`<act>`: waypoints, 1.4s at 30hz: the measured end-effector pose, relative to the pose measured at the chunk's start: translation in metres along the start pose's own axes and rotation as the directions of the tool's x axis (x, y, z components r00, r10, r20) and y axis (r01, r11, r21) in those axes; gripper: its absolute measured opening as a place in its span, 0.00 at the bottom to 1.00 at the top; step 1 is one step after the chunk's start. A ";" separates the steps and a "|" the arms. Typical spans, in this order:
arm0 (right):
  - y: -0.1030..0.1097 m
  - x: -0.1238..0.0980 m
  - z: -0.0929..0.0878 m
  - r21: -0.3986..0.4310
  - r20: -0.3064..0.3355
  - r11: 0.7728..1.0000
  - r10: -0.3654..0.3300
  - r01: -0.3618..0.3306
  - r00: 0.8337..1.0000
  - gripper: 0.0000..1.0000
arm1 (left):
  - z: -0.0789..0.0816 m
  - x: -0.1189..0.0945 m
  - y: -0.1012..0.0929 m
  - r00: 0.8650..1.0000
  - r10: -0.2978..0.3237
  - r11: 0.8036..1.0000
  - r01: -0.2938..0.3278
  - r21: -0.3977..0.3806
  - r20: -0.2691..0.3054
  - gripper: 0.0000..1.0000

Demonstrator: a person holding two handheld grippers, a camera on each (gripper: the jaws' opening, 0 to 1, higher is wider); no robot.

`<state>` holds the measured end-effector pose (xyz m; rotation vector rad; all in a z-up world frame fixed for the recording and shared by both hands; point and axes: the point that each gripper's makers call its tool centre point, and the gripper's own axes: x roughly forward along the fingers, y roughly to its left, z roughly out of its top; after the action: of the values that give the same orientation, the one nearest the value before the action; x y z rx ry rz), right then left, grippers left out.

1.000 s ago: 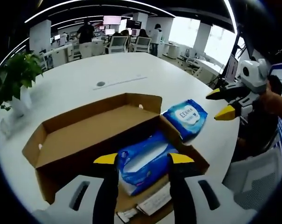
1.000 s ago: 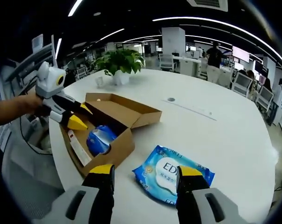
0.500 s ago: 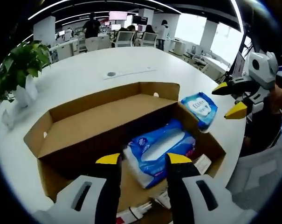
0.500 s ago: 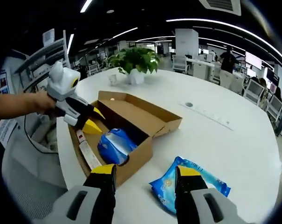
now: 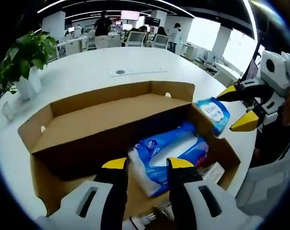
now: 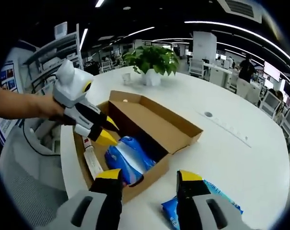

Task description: Operate the shoe box by opening the lid, removing the specified soft item, and placing it in the target area until the item is outside and the box remains undamaged.

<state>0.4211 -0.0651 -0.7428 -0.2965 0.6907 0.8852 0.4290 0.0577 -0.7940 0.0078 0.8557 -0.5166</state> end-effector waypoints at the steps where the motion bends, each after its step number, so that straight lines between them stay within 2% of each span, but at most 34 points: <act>1: 0.001 0.002 0.001 -0.007 0.003 1.000 0.004 -0.004 1.000 0.40 | -0.001 0.001 0.000 1.000 0.000 1.000 0.000 -0.005 -0.001 0.31; 6: 0.006 0.015 0.005 -0.056 -0.010 0.998 0.020 -0.021 1.000 0.33 | -0.003 0.005 0.001 1.000 0.010 0.999 -0.010 -0.039 0.010 0.28; 10: 0.009 0.028 0.006 -0.090 -0.028 0.996 0.023 -0.025 0.999 0.31 | -0.004 0.007 0.000 1.000 0.015 0.999 -0.015 -0.050 0.013 0.24; 20: 0.010 0.059 0.005 -0.231 -0.086 0.973 -0.001 -0.019 0.996 0.23 | -0.008 0.011 0.003 0.999 0.043 0.997 -0.042 -0.059 0.014 0.10; 27: 0.015 0.074 0.004 -0.271 -0.121 0.962 0.011 -0.044 0.993 0.17 | -0.008 0.011 0.003 0.999 0.034 0.996 -0.033 -0.080 0.015 0.08; 35: 0.012 0.079 -0.002 -0.315 -0.164 0.948 -0.006 -0.047 0.986 0.07 | -0.005 0.009 0.000 0.999 0.026 0.996 -0.025 -0.082 0.018 0.01; 37: 0.012 0.078 -0.003 -0.324 -0.168 0.945 -0.008 -0.048 0.986 0.01 | -0.005 0.009 0.000 1.000 0.023 0.996 -0.022 -0.085 0.019 0.01; 42: 0.012 0.076 -0.003 -0.333 -0.163 0.942 -0.012 -0.044 0.986 0.00 | -0.003 0.008 -0.002 1.000 0.016 0.997 -0.015 -0.070 0.019 0.00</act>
<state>0.4436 -0.0124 -0.7948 -0.6759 0.6923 1.0021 0.4303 0.0530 -0.8019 -0.0548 0.8539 -0.4712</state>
